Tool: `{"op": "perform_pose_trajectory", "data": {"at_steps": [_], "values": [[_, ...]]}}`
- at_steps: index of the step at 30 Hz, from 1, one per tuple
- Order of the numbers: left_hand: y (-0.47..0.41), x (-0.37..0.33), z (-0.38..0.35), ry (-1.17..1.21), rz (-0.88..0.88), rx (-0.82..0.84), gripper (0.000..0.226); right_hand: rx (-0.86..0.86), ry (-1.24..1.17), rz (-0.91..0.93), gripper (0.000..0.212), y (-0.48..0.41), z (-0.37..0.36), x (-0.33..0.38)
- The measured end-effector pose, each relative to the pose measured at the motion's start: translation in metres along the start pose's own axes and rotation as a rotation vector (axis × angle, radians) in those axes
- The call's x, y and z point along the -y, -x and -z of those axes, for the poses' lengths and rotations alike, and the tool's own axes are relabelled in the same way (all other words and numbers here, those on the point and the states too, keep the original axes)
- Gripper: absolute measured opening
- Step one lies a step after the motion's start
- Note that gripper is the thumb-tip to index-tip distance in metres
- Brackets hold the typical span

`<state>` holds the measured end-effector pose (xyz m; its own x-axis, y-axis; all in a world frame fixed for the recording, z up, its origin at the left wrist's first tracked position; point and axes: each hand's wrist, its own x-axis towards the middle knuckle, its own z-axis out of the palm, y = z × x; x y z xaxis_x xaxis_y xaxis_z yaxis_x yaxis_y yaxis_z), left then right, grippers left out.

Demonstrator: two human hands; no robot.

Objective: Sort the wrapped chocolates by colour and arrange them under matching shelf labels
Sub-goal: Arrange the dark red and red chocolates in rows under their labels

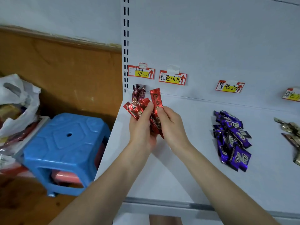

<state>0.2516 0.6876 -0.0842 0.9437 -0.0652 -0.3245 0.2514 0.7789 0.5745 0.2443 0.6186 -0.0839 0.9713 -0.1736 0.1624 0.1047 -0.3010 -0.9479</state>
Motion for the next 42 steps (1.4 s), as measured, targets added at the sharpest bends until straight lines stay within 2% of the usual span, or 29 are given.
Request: {"op": "perform_pose_trajectory", "data": {"at_steps": [7, 10, 12, 16, 21, 25, 29, 33, 37, 39, 42], "values": [[0.005, 0.007, 0.007, 0.025, 0.044, -0.041, 0.027, -0.028, -0.218, 0.044, 0.04, 0.011, 0.002, 0.004], [0.004, 0.005, 0.01, -0.012, 0.048, -0.081, 0.023, -0.105, -0.26, 0.071, 0.033, 0.005, 0.014, 0.009], [0.002, 0.001, 0.014, -0.049, 0.06, -0.118, 0.028, -0.126, -0.186, 0.098, 0.027, -0.004, 0.028, 0.01], [-0.003, -0.007, 0.023, -0.117, 0.077, -0.124, 0.036, -0.023, -0.086, 0.012, 0.018, -0.019, 0.051, -0.002], [-0.011, -0.012, 0.023, -0.194, 0.095, -0.143, 0.033, 0.031, -0.195, -0.115, 0.013, -0.035, 0.059, -0.016], [-0.016, -0.012, 0.019, -0.214, 0.09, -0.153, 0.024, 0.044, -0.09, -0.09, 0.023, -0.051, 0.064, -0.024], [-0.021, -0.014, 0.015, -0.211, 0.061, -0.159, 0.012, 0.04, -0.015, -0.077, 0.022, -0.069, 0.06, -0.031], [-0.024, -0.018, 0.016, -0.199, 0.022, -0.169, 0.012, 0.023, 0.124, -0.081, 0.022, -0.092, 0.047, -0.041], [-0.026, -0.017, 0.02, -0.178, 0.009, -0.168, 0.009, 0.047, 0.546, -0.016, 0.033, -0.108, 0.037, -0.054], [-0.027, -0.018, 0.022, -0.15, -0.001, -0.169, 0.01, 0.042, 0.789, 0.086, 0.038, -0.106, 0.036, -0.057], [-0.029, -0.021, 0.026, -0.108, -0.015, -0.164, 0.015, 0.104, 0.905, 0.268, 0.031, -0.093, 0.038, -0.062]]}}
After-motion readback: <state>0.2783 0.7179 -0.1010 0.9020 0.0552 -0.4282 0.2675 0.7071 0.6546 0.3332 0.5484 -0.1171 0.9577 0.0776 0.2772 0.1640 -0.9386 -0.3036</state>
